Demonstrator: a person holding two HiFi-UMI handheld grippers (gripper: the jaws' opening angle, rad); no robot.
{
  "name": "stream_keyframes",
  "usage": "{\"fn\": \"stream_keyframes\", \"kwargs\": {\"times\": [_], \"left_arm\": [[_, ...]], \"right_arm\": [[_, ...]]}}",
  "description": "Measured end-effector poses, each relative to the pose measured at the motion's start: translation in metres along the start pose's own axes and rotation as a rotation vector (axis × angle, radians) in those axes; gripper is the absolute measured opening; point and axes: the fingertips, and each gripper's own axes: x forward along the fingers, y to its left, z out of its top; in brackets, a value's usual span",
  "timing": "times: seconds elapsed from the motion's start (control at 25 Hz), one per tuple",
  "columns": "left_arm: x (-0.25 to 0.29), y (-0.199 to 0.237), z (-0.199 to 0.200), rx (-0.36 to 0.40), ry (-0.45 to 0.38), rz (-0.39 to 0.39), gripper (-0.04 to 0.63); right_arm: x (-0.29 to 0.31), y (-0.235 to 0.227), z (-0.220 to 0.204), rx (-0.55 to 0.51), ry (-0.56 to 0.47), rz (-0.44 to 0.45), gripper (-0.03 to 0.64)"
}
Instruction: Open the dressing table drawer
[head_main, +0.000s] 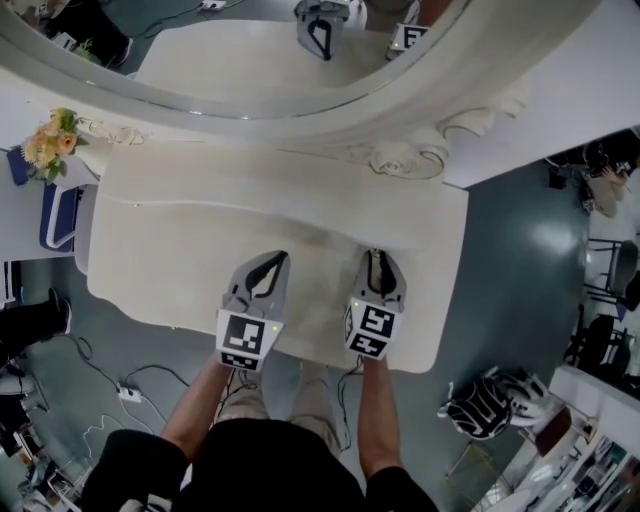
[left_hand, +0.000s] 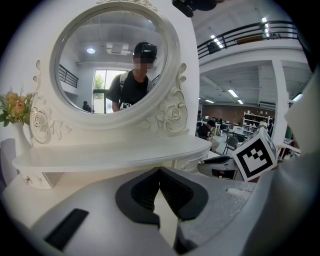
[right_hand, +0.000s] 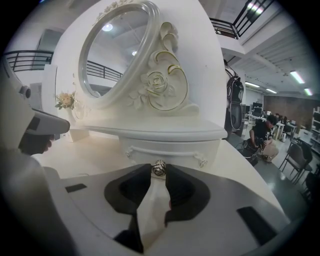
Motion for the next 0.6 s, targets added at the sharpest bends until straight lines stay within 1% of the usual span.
{"fn": "stream_keyframes", "kwargs": {"times": [0.2, 0.6], "left_arm": [[-0.007, -0.002, 0.001, 0.012, -0.014, -0.001, 0.003], [-0.017, -0.005, -0.004, 0.014, -0.016, 0.005, 0.003]], "right_arm": [[-0.006, 0.001, -0.003, -0.001, -0.01, -0.005, 0.091], [-0.018, 0.006, -0.015, 0.002, 0.009, 0.004, 0.091]]}}
